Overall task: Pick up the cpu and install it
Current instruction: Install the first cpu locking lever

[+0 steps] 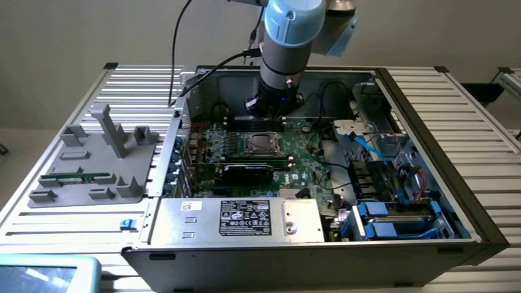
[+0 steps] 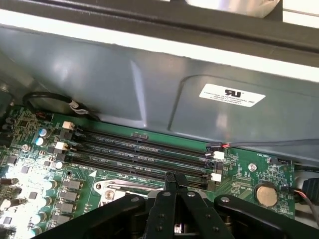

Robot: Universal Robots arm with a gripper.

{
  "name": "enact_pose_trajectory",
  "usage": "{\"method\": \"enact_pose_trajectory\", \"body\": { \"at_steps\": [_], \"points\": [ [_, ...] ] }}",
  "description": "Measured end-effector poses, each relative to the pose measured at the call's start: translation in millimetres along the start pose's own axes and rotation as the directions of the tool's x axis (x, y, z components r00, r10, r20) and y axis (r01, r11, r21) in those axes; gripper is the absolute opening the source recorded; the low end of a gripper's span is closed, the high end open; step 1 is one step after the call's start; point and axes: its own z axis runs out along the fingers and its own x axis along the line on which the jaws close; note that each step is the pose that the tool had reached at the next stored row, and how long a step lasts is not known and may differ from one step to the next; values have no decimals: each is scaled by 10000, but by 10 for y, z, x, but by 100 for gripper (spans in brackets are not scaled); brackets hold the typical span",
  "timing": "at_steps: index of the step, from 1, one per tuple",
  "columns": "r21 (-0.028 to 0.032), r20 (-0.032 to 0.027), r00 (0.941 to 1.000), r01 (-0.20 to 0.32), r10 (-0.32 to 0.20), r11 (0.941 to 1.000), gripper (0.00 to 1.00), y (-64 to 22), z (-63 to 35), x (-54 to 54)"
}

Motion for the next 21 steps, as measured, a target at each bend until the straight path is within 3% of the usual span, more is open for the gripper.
{"method": "enact_pose_trajectory", "body": {
  "at_steps": [4,12,13,16,19,21],
  "points": [
    [52,54,9998,-173,173,9998,9,18,-50,-1],
    [324,147,9984,-546,541,9980,9,36,-99,-3],
    [382,151,9982,-587,581,9975,9,36,-101,-3],
    [631,130,9975,-695,688,9956,9,37,-103,-4],
    [907,103,9968,-803,796,9926,9,37,-103,-3],
    [1130,74,9962,-868,865,9898,9,37,-103,-4]
  ]
}}
